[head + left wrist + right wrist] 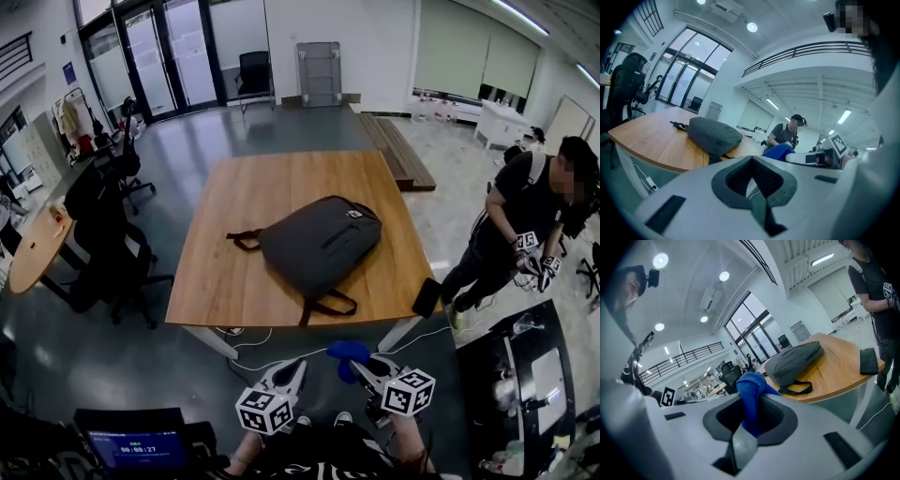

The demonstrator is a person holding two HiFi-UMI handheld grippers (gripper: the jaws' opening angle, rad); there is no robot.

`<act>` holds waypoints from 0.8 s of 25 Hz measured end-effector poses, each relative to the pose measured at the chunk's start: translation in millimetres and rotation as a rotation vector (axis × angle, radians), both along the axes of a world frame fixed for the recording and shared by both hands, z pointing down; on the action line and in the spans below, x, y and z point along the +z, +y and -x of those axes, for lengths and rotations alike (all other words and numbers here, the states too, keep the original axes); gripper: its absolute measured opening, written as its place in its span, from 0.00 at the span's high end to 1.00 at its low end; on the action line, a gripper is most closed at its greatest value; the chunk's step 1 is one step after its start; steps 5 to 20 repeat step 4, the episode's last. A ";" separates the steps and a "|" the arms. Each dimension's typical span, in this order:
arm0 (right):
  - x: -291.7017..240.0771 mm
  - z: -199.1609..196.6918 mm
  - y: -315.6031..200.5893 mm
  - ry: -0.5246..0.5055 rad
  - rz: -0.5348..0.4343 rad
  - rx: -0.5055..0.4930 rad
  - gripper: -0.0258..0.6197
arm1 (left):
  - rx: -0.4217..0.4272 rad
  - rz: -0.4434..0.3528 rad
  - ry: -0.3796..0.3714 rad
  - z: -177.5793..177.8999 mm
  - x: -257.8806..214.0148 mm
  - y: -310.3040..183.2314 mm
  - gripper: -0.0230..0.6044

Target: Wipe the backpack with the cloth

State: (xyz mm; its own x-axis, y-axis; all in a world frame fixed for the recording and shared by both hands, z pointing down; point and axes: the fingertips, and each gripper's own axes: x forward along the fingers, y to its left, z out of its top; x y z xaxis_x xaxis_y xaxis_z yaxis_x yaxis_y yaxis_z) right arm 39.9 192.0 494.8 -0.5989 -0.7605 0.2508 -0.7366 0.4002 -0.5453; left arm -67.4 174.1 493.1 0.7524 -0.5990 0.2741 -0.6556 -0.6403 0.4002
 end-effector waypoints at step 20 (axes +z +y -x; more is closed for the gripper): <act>-4.9 -0.1 -1.6 -0.001 -0.010 -0.001 0.86 | 0.000 0.016 -0.005 1.0 4.3 4.3 0.97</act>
